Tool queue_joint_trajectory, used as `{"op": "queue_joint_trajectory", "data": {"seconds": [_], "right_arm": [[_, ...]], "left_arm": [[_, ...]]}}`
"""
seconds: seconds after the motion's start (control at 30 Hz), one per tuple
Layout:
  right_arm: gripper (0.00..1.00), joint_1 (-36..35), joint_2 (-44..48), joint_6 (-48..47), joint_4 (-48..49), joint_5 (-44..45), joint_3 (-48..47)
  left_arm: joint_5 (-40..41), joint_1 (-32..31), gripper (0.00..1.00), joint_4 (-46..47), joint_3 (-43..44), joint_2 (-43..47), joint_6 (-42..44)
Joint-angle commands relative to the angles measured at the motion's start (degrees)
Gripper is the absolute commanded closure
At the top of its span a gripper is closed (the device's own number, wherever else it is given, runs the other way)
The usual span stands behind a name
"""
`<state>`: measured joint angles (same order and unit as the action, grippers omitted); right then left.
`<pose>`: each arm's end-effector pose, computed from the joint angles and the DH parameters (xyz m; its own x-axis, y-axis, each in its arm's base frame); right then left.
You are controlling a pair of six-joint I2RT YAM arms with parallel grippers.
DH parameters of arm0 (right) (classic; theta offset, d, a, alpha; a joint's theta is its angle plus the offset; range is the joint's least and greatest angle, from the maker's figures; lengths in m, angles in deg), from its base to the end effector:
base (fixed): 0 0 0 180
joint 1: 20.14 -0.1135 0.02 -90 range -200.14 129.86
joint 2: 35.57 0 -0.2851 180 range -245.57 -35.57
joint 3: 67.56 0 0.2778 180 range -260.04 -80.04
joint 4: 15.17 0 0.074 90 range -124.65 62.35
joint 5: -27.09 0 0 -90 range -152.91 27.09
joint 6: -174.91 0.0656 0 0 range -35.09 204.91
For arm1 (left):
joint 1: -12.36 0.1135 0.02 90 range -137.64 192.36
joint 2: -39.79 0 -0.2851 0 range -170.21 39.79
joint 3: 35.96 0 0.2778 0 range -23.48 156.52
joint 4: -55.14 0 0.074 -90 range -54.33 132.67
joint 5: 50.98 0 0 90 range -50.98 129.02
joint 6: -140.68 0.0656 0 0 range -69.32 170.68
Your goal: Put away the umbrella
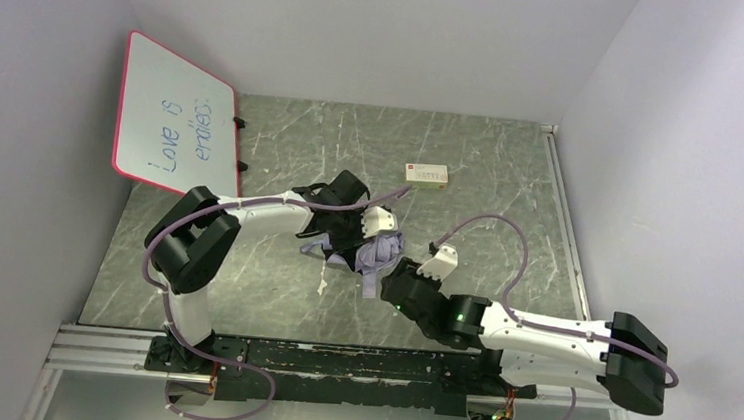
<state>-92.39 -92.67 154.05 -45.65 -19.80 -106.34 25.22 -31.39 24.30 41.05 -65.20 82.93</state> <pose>0.1065 0.1855 0.1738 -0.6032 0.3534 -0.7150 0.0156 0.9015 0.4324 0.2856 -0.2951 0.1408 -0.1167 0.8291 -0.5468 0.9732 0.2054 0.1037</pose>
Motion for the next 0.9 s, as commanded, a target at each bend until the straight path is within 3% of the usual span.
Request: {"op": "queue_joint_trajectory", "data": {"seconds": [0.0, 0.3, 0.5, 0.87], "right_arm": [[0.39, 7.0, -1.7, -4.8, 7.8, -10.2, 2.3], [0.36, 5.8, -13.9, -23.3, 19.6, -5.9, -0.6], [0.28, 1.3, -24.4, -29.5, 18.3, -0.2, -6.9], [0.26, -0.5, -30.6, -25.5, 12.3, -0.4, -10.3]], "left_arm": [[10.2, 1.3, 0.95, -1.9, -2.6, -3.4, 1.9], [10.0, 1.3, 0.95, -2.5, -2.5, -4.4, 2.0], [10.4, 1.3, 0.95, -2.2, -3.1, -3.9, 2.3], [10.2, 1.3, 0.95, -1.9, -3.2, -4.3, 2.1]]}}
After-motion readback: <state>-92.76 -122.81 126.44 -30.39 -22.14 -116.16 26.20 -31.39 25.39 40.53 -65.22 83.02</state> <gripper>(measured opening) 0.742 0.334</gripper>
